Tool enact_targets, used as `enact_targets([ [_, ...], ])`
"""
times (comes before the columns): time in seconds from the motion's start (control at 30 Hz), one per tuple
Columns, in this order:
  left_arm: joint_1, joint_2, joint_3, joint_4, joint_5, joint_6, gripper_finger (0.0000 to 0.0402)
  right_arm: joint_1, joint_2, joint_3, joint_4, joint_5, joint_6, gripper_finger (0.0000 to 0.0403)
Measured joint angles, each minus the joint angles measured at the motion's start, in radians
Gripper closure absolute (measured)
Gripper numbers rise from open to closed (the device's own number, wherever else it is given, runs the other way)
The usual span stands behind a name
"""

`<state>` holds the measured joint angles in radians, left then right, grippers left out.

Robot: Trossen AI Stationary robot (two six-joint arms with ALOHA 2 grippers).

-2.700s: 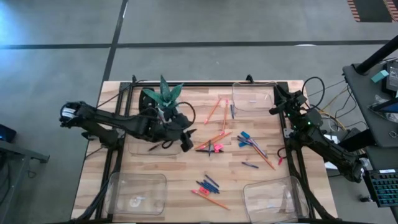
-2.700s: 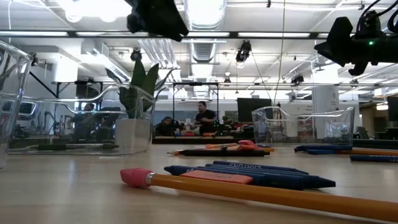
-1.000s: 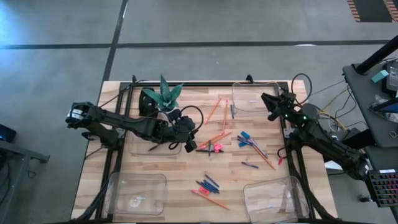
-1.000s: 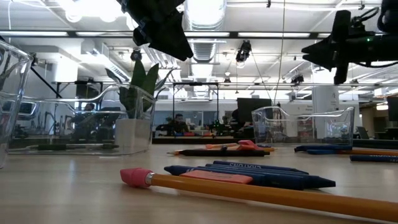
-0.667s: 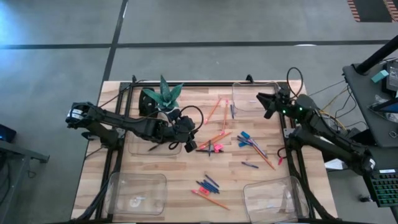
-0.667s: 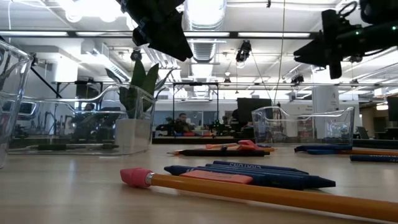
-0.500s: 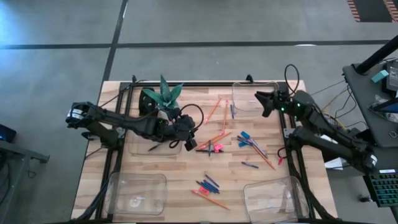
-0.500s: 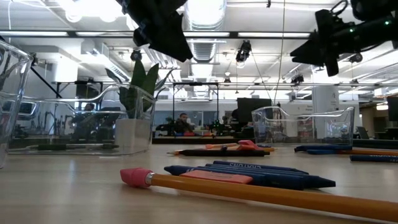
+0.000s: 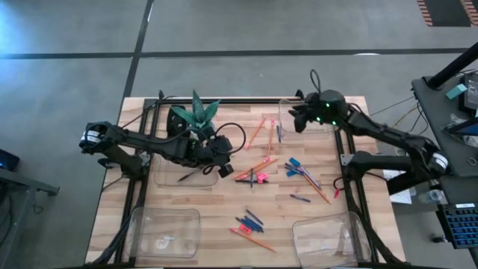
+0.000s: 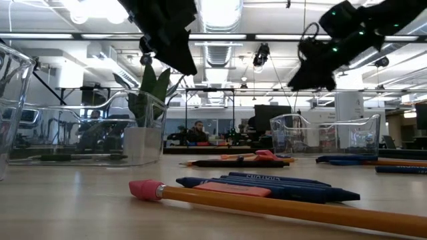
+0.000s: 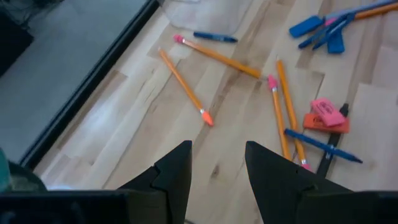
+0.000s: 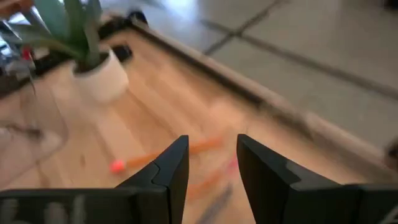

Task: Sort crayons/erasers/pens/pencils in bins
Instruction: Put the orange pencil into the top right transparent bin

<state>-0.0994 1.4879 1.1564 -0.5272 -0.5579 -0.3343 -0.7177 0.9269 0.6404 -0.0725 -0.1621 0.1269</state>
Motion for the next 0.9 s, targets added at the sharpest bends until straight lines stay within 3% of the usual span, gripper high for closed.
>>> enact_targets([
  [0.27,0.0,0.0,0.001,-0.146,0.004,-0.094,0.0265,0.006,0.233,0.153,-0.01,-0.233,-0.155,0.0304],
  [0.67,-0.005,0.0,0.0,-0.43,0.009,-0.338,0.0265,0.095,0.548,0.473,-0.324,-0.235,-0.446,0.0225],
  [0.9,-0.052,0.0,0.0,-0.433,0.009,-0.342,0.0265,0.14,0.703,0.648,-0.527,-0.237,-0.799,0.0211],
])
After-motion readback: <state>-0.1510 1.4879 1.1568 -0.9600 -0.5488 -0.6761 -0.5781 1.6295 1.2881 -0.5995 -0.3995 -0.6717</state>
